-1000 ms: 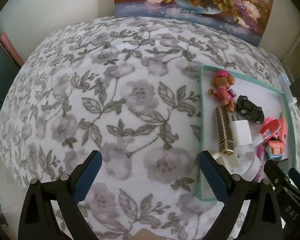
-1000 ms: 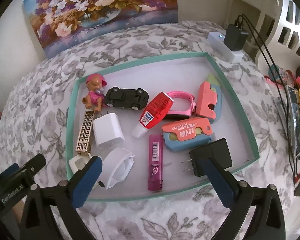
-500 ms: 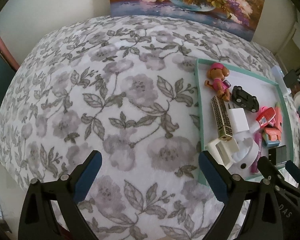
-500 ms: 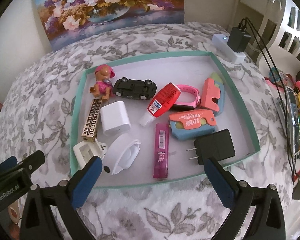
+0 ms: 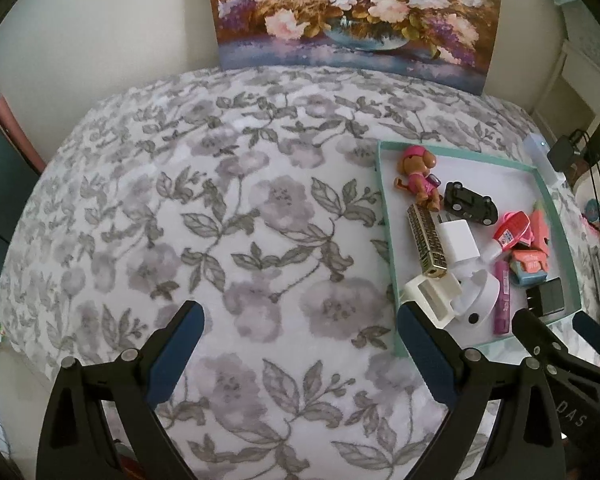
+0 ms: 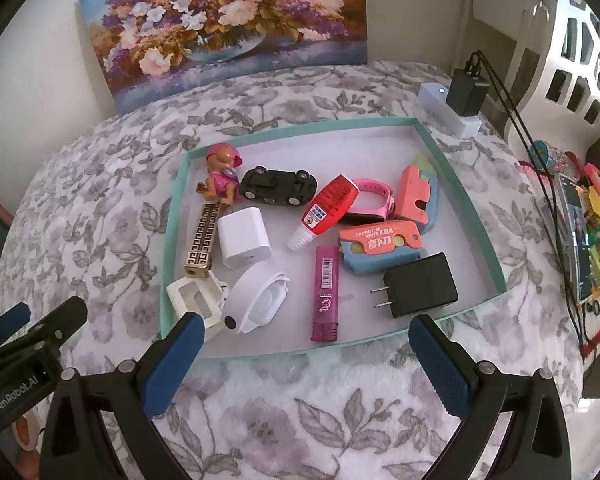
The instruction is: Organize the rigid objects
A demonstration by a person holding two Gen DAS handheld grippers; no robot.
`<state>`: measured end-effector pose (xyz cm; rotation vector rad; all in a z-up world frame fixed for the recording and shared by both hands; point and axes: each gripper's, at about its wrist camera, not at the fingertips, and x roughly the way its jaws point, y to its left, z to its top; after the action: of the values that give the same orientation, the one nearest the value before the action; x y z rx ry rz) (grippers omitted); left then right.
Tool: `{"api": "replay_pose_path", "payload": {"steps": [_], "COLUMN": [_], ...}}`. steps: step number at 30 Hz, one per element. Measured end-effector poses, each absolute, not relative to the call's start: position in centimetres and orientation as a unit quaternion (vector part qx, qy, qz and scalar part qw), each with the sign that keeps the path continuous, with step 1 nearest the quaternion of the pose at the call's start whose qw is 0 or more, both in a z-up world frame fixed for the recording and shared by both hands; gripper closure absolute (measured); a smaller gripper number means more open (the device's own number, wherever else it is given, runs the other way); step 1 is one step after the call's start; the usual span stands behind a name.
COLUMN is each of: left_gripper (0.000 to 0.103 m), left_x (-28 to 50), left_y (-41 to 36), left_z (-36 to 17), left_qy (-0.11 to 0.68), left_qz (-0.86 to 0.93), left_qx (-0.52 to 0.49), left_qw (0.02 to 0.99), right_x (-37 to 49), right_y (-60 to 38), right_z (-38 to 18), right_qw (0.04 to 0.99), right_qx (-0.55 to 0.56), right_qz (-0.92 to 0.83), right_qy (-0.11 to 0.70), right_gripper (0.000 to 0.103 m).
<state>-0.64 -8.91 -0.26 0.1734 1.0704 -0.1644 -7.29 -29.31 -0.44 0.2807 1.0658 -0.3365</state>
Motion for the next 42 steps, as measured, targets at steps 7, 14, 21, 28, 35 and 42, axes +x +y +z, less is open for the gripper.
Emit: {"api": "replay_pose_path", "payload": {"steps": [7, 14, 21, 28, 35, 42], "left_gripper": [0.006, 0.006, 0.006, 0.006, 0.006, 0.006], "left_x": [-1.3, -0.9, -0.3, -0.2, 0.1, 0.2], "left_y": [-8.5, -8.1, -7.1, -7.0, -6.8, -6.9], "left_z": [0.1, -0.4, -1.1, -1.2, -1.3, -1.4], "left_qy": [0.504, 0.517, 0.536, 0.54, 0.544, 0.548], "left_qz": [-0.059, -0.046, -0.027, -0.024, -0.021, -0.023], "left_qx": [0.101, 0.106, 0.097, 0.099, 0.098, 0.095], "left_qw": [0.856, 0.848, 0.838, 0.836, 0.833, 0.831], "right_x": [-7.3, -7.0, -6.7, -6.6, -6.5, -6.5], "right_y": [-29.1, -28.5, -28.3, -28.4, -28.3, -28.3], "right_z": [-0.1, -0.2, -0.5, -0.6, -0.7, -0.7], "right_qw": [0.842, 0.842, 0.841, 0.84, 0.839, 0.839], "right_qx": [0.129, 0.117, 0.113, 0.112, 0.112, 0.109], "right_qz": [-0.158, -0.151, -0.147, -0.147, -0.148, -0.148], "right_qy": [0.5, 0.505, 0.508, 0.511, 0.511, 0.512], "right_gripper": [0.0, 0.0, 0.0, 0.0, 0.0, 0.0]}}
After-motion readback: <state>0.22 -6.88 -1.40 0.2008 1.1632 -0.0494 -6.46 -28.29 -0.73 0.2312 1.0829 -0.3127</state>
